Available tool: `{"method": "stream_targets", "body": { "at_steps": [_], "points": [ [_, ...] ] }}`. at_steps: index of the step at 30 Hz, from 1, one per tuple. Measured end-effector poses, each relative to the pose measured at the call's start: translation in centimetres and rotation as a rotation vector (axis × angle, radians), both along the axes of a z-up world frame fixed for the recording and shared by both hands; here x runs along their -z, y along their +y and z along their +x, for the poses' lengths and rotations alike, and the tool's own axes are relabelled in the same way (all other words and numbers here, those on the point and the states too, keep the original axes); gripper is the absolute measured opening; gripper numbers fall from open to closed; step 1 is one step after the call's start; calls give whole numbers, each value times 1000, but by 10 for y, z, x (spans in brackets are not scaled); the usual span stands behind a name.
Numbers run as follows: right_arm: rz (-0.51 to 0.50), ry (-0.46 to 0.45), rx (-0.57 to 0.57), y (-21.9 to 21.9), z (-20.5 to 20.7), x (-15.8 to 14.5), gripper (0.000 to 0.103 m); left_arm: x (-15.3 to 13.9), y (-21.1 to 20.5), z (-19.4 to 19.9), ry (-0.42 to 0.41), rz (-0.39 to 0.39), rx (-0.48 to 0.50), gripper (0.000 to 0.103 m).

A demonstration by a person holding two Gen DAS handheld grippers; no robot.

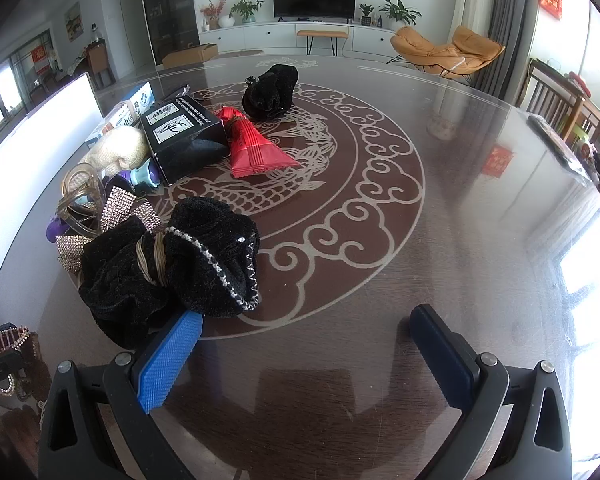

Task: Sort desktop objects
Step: 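Carry the hair claw with the left gripper while the right carries the black bag into the white box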

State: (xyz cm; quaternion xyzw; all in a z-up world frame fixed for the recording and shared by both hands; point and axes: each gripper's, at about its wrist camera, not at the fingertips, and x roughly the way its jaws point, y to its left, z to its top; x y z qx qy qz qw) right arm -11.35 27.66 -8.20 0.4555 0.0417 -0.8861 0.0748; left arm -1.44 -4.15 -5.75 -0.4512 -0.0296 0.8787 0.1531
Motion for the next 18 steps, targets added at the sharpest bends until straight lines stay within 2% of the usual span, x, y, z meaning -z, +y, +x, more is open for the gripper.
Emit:
{"method": "stream_targets", "body": {
  "at_steps": [2,5,7,9,12,15,16,17,18],
  "points": [
    [-2,-1,-1,0,-1,0,103,0,-7,3,-6,33,-24,26],
    [-29,-68,-56,1,5,-7,103,1,-11,11,2,53,-36,26],
    [-112,-45,-78,2,15,-24,103,1,-11,15,11,58,-33,26],
    [-129,-6,-125,-11,17,-41,103,1,-8,15,16,62,-34,26],
    [-94,-31,-234,-46,4,-47,103,-3,-6,15,17,81,-37,26],
    [25,-115,-297,-75,-15,-23,102,-15,-9,19,38,94,-39,26],
    [47,-128,-302,-80,-17,-16,97,-20,-10,22,46,95,-39,26],
    [57,-118,-306,-81,-16,-14,79,-24,-13,24,53,95,-40,26],
    [51,-92,-301,-81,-13,-18,71,-29,-16,28,60,97,-43,26]
  ]
}}
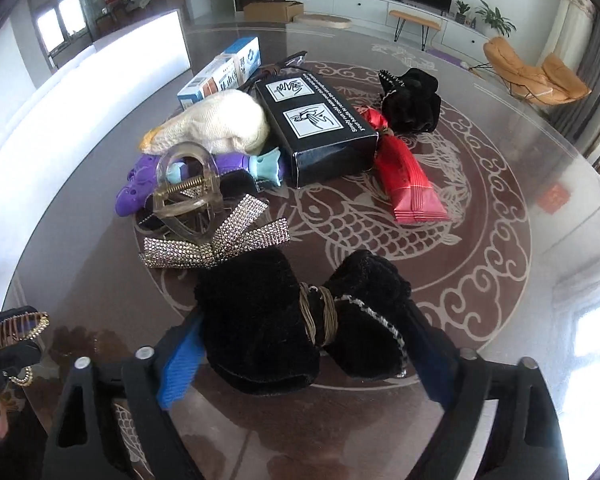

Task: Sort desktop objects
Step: 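Carry the hair claw with the left gripper while the right carries the black bag into the white box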

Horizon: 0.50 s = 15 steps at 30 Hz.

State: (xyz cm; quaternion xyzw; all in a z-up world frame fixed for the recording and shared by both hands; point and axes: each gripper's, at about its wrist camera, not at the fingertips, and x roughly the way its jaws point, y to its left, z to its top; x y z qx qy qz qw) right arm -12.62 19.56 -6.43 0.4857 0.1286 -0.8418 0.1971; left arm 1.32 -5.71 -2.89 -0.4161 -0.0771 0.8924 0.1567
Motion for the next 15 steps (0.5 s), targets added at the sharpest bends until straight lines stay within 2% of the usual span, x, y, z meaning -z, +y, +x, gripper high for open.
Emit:
{"method": "stream_targets", "body": {
  "at_steps": [2,6,10,15],
  "points": [
    [-54,-21,23,5,7,-7,52,-8,-7,5,8,13,-11,26],
    [-82,27,33,7,32,-36,52,-38,-25,16,41,75,-49,26],
    [-208,83,-32,-20,50,-91,52,-77,-62,27,107,110,-138,26],
    [-348,122,-229,-124,67,-143,53,-108,-139,42,147,73,-303,26]
  ]
}}
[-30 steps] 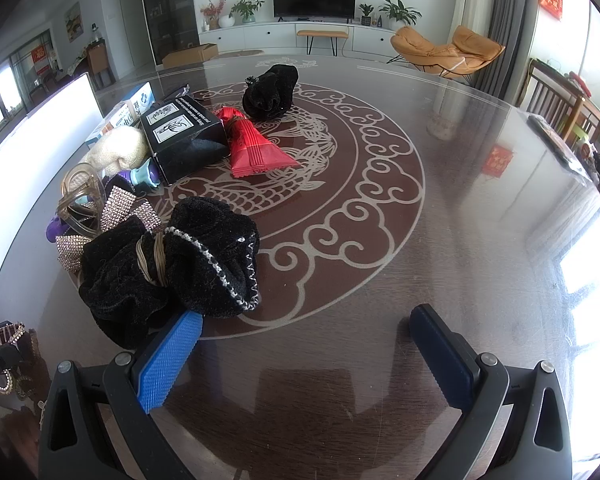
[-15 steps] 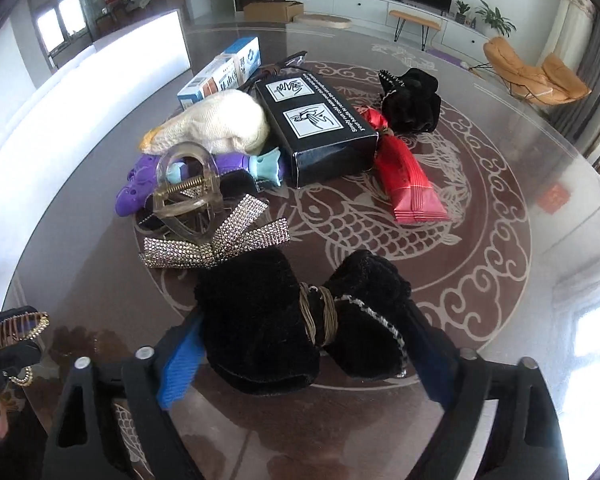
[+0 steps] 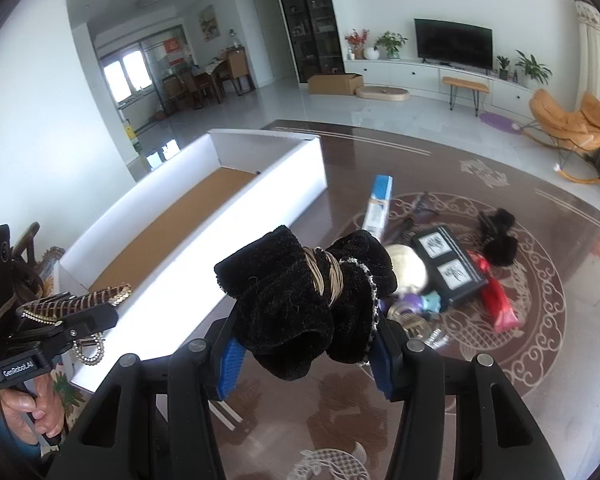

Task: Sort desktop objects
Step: 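Carry the hair claw with the left gripper while the right carries the black bag into the white box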

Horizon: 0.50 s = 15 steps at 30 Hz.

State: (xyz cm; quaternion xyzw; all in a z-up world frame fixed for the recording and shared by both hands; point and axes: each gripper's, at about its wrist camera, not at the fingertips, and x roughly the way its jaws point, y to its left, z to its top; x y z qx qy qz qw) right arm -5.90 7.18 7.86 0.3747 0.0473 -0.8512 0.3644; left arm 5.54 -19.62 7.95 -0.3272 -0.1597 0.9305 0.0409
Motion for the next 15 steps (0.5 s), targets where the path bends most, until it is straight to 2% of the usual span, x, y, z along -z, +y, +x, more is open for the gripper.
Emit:
{"method": "stream_targets", "body": {
  "at_steps": [2,4,7,11,13,15],
  "points": [
    [-35,6,-90,-47,12,-9,54,3,-31,2,-21,-50,-78,26],
    [-43,12,-169,-92,22,-9,55,13,-61,1,-80,-68,-139,26],
    [1,13,-258,-153,35,3,55,35,-99,-5,-172,-74,-202,26],
    [110,-5,-331,-210,47,37,55,62,-126,-14,-266,-88,-241,26],
    [171,-5,-352,-227,53,52,61,71,-131,-19,-310,-106,-252,26],
    [232,-8,-363,-239,56,65,78,76,-134,-22,-341,-119,-288,28]
  ]
}}
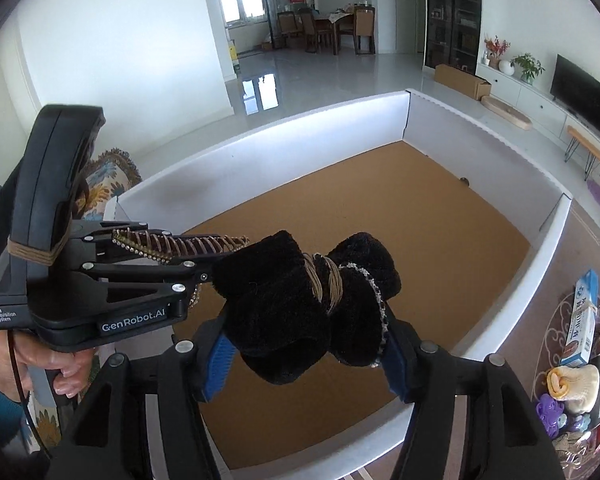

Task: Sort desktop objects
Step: 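Carry the hair claw with the left gripper while the right carries the black bag into the white box, then open both grippers to drop the items and withdraw from the box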

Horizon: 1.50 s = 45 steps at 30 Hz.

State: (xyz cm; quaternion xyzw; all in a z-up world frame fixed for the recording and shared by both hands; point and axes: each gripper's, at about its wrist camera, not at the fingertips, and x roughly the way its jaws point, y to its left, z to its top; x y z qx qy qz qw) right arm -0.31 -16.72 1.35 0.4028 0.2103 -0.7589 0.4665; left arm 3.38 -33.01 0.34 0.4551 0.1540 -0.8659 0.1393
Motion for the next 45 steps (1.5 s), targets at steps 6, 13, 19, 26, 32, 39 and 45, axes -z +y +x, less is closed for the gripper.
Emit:
{"method": "stream_targets", "body": {
  "at_steps": [6,13,19,26,32,39,45],
  "points": [
    [-52,48,45,25,-6,-3,89,-14,-1,9,89,-44,-58,78],
    [-208,88,191,101,-26,-27,97,-44,42,13,231,-12,-9,79],
    [-150,245,370,212,-29,-2,100,-71,156,20,370,10,246,80],
    [33,227,609,346,-49,38,100,-42,289,3,301,52,550,91],
    [84,131,744,398,-55,70,100,1,335,-30,220,-36,567,91],
    [96,100,769,396,-55,90,100,30,331,-74,146,-75,488,91],
    [69,58,791,401,-58,92,103,55,329,-97,95,-74,470,91]
  ]
}}
